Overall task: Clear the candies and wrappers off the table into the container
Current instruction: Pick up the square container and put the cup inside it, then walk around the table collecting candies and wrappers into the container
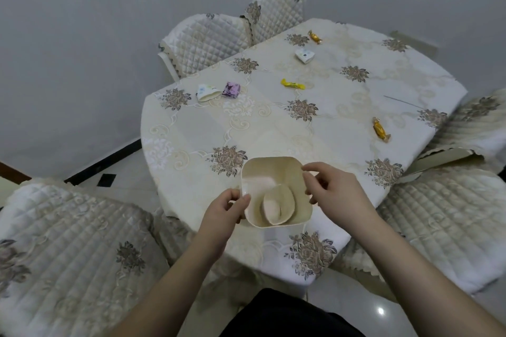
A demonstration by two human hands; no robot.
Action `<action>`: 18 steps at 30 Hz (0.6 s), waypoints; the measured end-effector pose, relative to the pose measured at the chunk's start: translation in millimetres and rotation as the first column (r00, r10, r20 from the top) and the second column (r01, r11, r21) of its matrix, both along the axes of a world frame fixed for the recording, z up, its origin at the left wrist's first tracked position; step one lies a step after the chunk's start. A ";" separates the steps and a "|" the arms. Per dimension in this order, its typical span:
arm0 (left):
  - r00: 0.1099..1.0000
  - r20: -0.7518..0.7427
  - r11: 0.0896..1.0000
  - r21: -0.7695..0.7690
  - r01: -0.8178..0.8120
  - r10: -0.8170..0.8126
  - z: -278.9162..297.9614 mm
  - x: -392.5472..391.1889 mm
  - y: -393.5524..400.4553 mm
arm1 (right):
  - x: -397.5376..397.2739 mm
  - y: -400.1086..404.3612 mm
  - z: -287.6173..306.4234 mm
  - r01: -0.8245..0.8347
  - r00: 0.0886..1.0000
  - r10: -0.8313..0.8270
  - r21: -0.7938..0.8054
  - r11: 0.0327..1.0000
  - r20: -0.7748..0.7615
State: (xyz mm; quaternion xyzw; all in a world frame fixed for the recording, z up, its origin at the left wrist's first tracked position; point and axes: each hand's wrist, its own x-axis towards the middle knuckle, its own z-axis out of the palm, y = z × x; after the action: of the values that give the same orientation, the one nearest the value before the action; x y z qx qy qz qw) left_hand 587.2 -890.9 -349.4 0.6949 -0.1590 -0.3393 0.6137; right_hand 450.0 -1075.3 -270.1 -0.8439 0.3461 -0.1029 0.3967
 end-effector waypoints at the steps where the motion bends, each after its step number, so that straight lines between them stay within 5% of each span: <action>1: 0.999 -0.036 1.000 -0.014 -0.001 0.001 -0.9 0.8 -0.7 | -3.8 -2.6 2.1 0.024 1.000 -0.024 -0.012 1.000 0.011; 6: 0.984 -0.174 0.999 -0.042 0.028 -0.035 -4.9 5.2 -10.9 | -30.8 -13.1 7.2 0.167 0.986 -0.166 -0.056 0.984 0.024; 13: 0.976 -0.153 0.987 -0.062 0.147 -0.155 -6.5 8.7 -39.8 | -75.2 -19.0 -1.5 0.293 0.952 -0.305 -0.205 0.934 -0.028; 18: 0.939 -0.326 0.994 -0.020 0.106 -0.107 1.5 -0.5 -73.2 | -104.2 -26.6 -3.0 0.309 0.930 -0.354 -0.316 0.897 -0.097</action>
State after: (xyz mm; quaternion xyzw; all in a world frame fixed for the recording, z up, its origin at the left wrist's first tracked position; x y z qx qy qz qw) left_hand 586.7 -964.1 -347.8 0.6189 -0.0927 -0.4823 0.6130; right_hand 345.9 -1101.9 -273.1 -0.8274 0.4951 -0.1549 0.2154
